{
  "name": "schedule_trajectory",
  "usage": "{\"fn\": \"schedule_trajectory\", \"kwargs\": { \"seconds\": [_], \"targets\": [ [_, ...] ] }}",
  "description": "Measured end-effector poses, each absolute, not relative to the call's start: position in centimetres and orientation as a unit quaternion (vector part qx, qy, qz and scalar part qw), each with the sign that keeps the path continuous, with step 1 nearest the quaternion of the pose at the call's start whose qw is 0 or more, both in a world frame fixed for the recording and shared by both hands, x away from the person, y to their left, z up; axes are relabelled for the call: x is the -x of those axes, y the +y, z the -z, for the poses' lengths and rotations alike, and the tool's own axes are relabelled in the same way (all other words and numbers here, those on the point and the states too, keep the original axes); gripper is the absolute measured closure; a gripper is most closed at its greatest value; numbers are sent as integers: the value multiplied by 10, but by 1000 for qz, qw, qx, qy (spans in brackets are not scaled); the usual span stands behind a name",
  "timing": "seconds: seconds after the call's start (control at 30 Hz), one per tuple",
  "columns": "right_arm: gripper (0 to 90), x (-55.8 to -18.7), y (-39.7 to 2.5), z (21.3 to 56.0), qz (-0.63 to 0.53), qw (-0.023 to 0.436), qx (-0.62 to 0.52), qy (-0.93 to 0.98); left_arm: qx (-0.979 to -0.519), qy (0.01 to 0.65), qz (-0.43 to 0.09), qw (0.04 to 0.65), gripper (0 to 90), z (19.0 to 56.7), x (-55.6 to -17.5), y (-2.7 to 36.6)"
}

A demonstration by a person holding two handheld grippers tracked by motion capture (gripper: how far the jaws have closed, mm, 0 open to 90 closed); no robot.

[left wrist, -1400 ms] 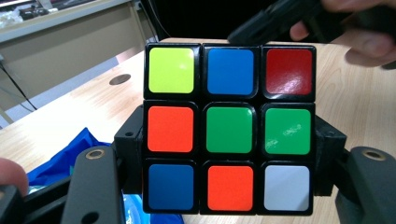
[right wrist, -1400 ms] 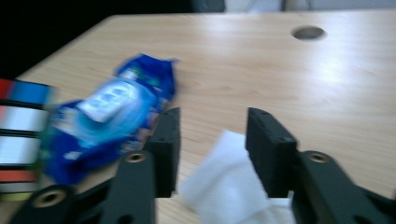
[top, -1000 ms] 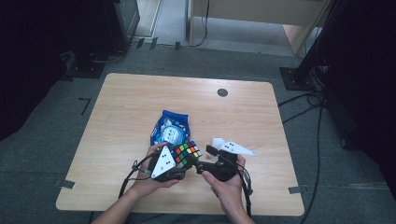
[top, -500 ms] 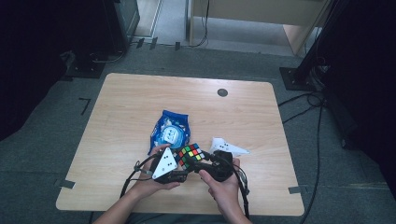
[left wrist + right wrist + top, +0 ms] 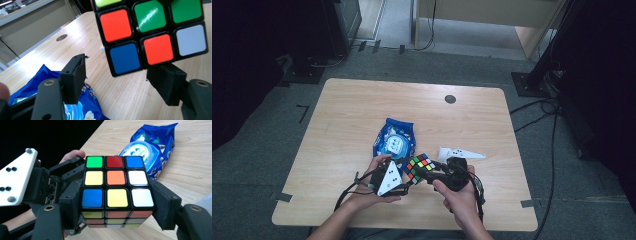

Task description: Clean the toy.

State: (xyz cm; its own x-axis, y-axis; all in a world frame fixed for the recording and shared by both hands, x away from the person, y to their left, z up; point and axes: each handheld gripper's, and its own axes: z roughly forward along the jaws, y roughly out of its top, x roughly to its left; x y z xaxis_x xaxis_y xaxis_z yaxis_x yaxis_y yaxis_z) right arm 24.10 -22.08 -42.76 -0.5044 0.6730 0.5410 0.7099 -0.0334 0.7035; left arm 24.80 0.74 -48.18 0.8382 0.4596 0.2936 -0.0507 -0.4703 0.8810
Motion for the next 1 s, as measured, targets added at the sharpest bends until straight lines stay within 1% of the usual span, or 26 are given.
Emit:
{"fn": "schedule_trajectory", "kwargs": {
  "seconds": [0.17, 0.33, 0.43, 0.53, 0.6, 0.67, 0.83, 1.0],
  "targets": [
    [344, -242, -221, 429, 520, 32, 495, -695, -816, 111, -259, 505, 255, 478, -241, 1],
    [343, -241, -216, 432, 508, 25, 497, -703, -820, 113, -262, 496, 199, 480, -241, -1],
    [343, -242, -215, 433, 505, 29, 500, -703, -819, 113, -262, 499, 194, 479, -240, -2],
    [344, -242, -213, 437, 504, 47, 501, -702, -814, 110, -259, 509, 194, 475, -237, -5],
    [345, -243, -211, 439, 501, 52, 503, -703, -813, 108, -257, 510, 197, 474, -236, -5],
    [345, -242, -208, 441, 494, 45, 503, -708, -814, 106, -258, 509, 210, 475, -236, -5],
    [345, -241, -209, 440, 498, 34, 510, -701, -817, 102, -255, 507, 293, 478, -236, -5],
    [345, -240, -208, 440, 496, 28, 505, -705, -821, 98, -251, 504, 328, 478, -236, -6]
  ]
}}
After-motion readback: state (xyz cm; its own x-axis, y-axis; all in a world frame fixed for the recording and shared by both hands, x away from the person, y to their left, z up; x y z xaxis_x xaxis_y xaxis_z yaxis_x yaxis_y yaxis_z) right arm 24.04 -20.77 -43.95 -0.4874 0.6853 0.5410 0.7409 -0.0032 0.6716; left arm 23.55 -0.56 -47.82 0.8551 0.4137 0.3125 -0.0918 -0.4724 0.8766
